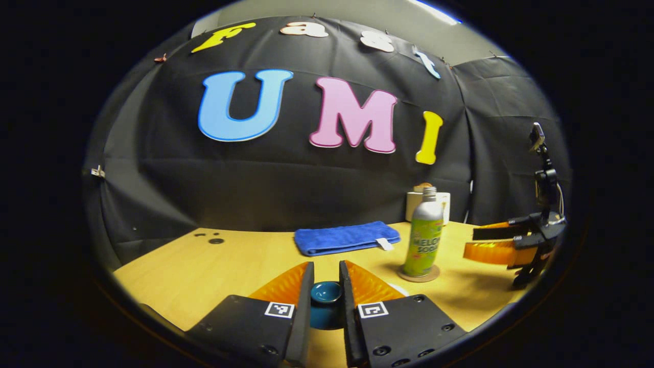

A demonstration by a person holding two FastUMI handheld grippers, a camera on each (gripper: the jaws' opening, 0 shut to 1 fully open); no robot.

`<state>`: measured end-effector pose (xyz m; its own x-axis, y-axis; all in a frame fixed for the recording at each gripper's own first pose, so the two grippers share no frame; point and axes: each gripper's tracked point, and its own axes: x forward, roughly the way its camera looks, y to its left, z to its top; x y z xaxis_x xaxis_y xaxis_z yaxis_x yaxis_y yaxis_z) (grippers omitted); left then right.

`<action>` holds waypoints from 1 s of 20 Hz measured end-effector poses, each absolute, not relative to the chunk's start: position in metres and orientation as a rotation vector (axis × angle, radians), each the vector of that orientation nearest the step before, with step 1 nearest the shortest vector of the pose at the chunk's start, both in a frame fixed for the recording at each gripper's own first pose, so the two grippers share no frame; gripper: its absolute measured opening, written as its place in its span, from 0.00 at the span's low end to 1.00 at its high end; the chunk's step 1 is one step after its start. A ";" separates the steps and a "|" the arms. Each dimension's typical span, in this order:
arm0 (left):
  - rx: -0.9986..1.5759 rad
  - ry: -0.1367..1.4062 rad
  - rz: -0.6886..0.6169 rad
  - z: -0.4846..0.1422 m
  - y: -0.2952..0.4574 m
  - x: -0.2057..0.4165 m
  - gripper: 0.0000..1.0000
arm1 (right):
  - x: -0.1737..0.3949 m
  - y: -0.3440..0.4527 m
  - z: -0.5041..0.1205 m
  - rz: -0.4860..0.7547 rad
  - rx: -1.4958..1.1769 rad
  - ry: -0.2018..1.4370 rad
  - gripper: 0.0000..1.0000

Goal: Open the teacup lid with one hand, grasp the water bottle and pour water into the teacup with the other hand; after pouring, place the water bottle on the coaster and then close the teacup lid.

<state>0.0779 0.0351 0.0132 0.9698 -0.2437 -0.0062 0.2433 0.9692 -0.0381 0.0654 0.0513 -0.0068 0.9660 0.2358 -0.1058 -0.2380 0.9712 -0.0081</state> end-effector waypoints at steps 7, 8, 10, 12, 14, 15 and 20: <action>-0.010 0.150 -0.287 -0.001 -0.009 0.095 0.31 | 0.063 0.045 -0.008 0.200 -0.011 0.071 0.99; -0.030 0.162 -0.292 -0.003 -0.012 0.096 0.31 | 0.064 0.039 -0.005 0.176 -0.002 0.054 1.00; -0.026 0.178 -0.275 -0.007 -0.010 0.100 0.31 | 0.062 0.030 0.003 0.123 0.000 0.011 0.99; -0.021 0.187 -0.278 -0.011 -0.013 0.102 0.31 | 0.061 0.030 0.000 0.108 -0.009 0.015 0.96; -0.019 0.195 -0.289 -0.013 -0.018 0.103 0.31 | 0.062 0.032 0.000 0.110 -0.009 0.016 0.99; -0.012 0.199 -0.290 -0.016 -0.019 0.105 0.31 | 0.062 0.032 0.001 0.111 -0.010 0.015 0.99; 0.026 0.249 -0.271 -0.032 -0.022 0.110 0.31 | 0.063 0.032 0.001 0.111 -0.009 0.015 0.99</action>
<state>0.1099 -0.0222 -0.0323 0.9329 -0.2621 -0.2471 0.2686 0.9632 -0.0077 0.0632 0.0322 0.0008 0.9938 0.1103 -0.0155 -0.1105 0.9938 -0.0079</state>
